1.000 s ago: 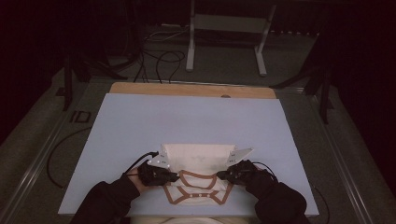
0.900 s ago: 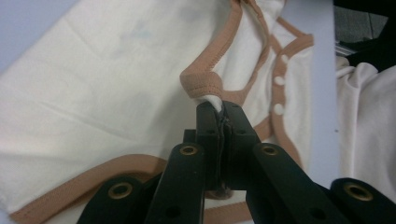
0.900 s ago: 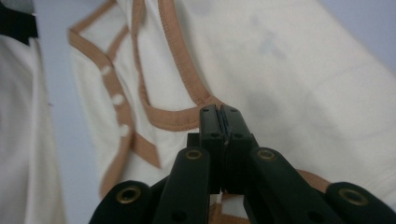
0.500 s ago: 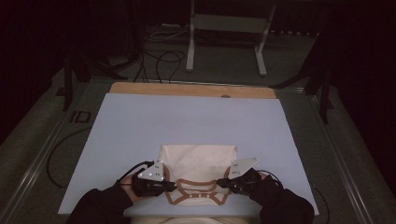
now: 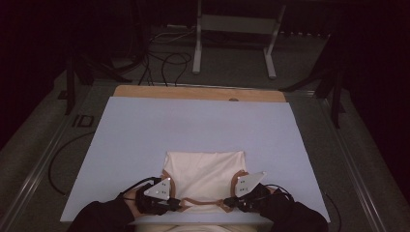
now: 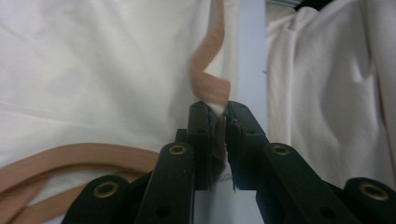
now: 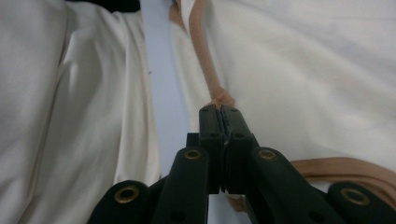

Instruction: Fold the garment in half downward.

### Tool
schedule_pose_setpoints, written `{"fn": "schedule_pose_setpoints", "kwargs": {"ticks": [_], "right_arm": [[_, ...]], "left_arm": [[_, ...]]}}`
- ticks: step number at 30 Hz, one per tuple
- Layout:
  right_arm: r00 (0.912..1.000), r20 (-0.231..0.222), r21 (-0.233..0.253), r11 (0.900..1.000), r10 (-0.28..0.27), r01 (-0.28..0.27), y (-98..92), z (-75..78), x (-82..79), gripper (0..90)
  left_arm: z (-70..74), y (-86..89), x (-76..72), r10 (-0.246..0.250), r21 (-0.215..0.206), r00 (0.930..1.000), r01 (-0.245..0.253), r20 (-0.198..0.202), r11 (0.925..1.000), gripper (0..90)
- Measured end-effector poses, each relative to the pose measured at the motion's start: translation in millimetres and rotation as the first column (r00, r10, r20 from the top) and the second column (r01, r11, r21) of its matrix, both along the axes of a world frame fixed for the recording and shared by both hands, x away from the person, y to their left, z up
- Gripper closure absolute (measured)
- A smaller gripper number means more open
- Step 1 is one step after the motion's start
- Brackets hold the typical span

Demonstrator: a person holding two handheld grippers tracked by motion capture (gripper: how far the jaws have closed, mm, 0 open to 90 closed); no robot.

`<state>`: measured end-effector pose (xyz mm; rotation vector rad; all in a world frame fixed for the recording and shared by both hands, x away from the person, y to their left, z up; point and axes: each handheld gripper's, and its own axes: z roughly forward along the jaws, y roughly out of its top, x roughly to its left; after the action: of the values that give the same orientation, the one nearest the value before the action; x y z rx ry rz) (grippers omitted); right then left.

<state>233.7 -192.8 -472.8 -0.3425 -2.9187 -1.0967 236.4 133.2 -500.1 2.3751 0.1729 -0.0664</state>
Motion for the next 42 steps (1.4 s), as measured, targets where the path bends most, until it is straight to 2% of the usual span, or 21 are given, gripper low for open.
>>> {"fn": "schedule_pose_setpoints", "kwargs": {"ticks": [1, 5, 7, 8, 10, 13, 15, 18, 21, 25, 28, 29, 31, 34, 39, 42], "right_arm": [[0.9999, -0.005, -0.003, 1.000, 0.014, -0.014, 0.0, -1.0, -0.5, 89.2], [0.9992, -0.039, 0.004, 1.000, 0.007, -0.007, 1.3, -4.0, -4.0, 86.6], [0.9987, -0.043, 0.003, 1.000, 0.027, -0.026, 0.4, -5.4, -3.8, 81.8], [0.9979, -0.059, -0.001, 1.000, 0.027, -0.027, 0.5, -5.8, -4.6, 81.3], [0.9975, -0.054, -0.002, 0.999, 0.045, -0.045, 1.1, -7.9, -5.9, 76.0], [0.9927, -0.079, -0.011, 0.996, 0.092, -0.093, 1.3, -9.5, -8.4, 68.2], [0.9918, -0.087, -0.011, 0.995, 0.094, -0.096, 2.1, -10.5, -10.2, 64.3], [0.9896, -0.090, -0.012, 0.993, 0.112, -0.114, 1.6, -9.1, -10.7, 55.3], [0.9913, -0.083, 0.014, 0.995, 0.103, -0.102, 0.5, -6.7, -9.1, 44.5], [0.9962, -0.068, 0.038, 0.998, 0.054, -0.052, -1.7, -1.9, -4.9, 31.4], [0.9975, -0.069, 0.076, 0.997, 0.016, -0.011, -3.9, 3.3, -1.2, 23.7], [0.9984, -0.057, 0.084, 0.996, 0.008, -0.004, -4.3, 4.7, 0.7, 19.0], [0.9987, -0.051, 0.108, 0.994, -0.004, 0.009, -4.5, 7.9, 3.1, 17.0], [0.9986, -0.049, 0.151, 0.988, -0.020, 0.027, -6.4, 12.8, 8.0, 14.6], [0.9970, -0.036, 0.208, 0.975, -0.068, 0.074, -9.9, 18.2, 15.4, 12.6], [0.9948, -0.022, 0.226, 0.969, -0.100, 0.102, -11.6, 21.9, 20.1, 10.7]], "left_arm": [[-0.8, -0.2, -1.4, -0.006, 0.000, 1.0000, 0.006, -0.005, 1.0000, 79.6], [-3.0, 0.0, -5.4, -0.022, 0.004, 0.9996, 0.022, -0.017, 0.9997, 74.0], [-3.7, 0.5, -6.1, -0.031, 0.005, 0.9993, 0.031, -0.021, 0.9995, 72.0], [-3.9, 0.7, -6.7, -0.032, 0.007, 0.9992, 0.032, -0.024, 0.9995, 70.4], [-4.6, 0.9, -7.7, -0.045, 0.013, 0.9985, 0.046, -0.030, 0.9989, 67.9], [-6.7, 0.7, -8.4, -0.052, 0.014, 0.9975, 0.053, -0.047, 0.9985, 60.1], [-7.0, 0.1, -9.2, -0.059, 0.015, 0.9963, 0.060, -0.063, 0.9981, 56.0], [-5.4, -0.6, -9.4, -0.067, 0.004, 0.9956, 0.067, -0.066, 0.9977, 43.9], [-0.5, -0.8, -9.6, -0.055, -0.025, 0.9965, 0.054, -0.062, 0.9982, 31.1], [6.5, 1.0, -6.7, -0.031, -0.049, 0.9977, 0.028, -0.060, 0.9984, 14.5], [11.0, 1.7, -2.1, -0.008, -0.069, 0.9978, 0.004, -0.066, 0.9976, 8.6], [12.5, 1.6, -0.9, 0.005, -0.086, 0.9973, -0.011, -0.074, 0.9962, 6.4], [16.2, 1.3, 2.1, 0.019, -0.101, 0.9968, -0.027, -0.078, 0.9946, 1.2], [22.1, 1.6, 7.8, 0.037, -0.125, 0.9963, -0.047, -0.077, 0.9911, 0.6], [30.6, 2.1, 14.0, 0.072, -0.135, 0.9968, -0.076, -0.035, 0.9879, 0.5], [36.7, 3.4, 17.4, 0.090, -0.146, 0.9959, -0.090, -0.011, 0.9851, 0.5]]}}
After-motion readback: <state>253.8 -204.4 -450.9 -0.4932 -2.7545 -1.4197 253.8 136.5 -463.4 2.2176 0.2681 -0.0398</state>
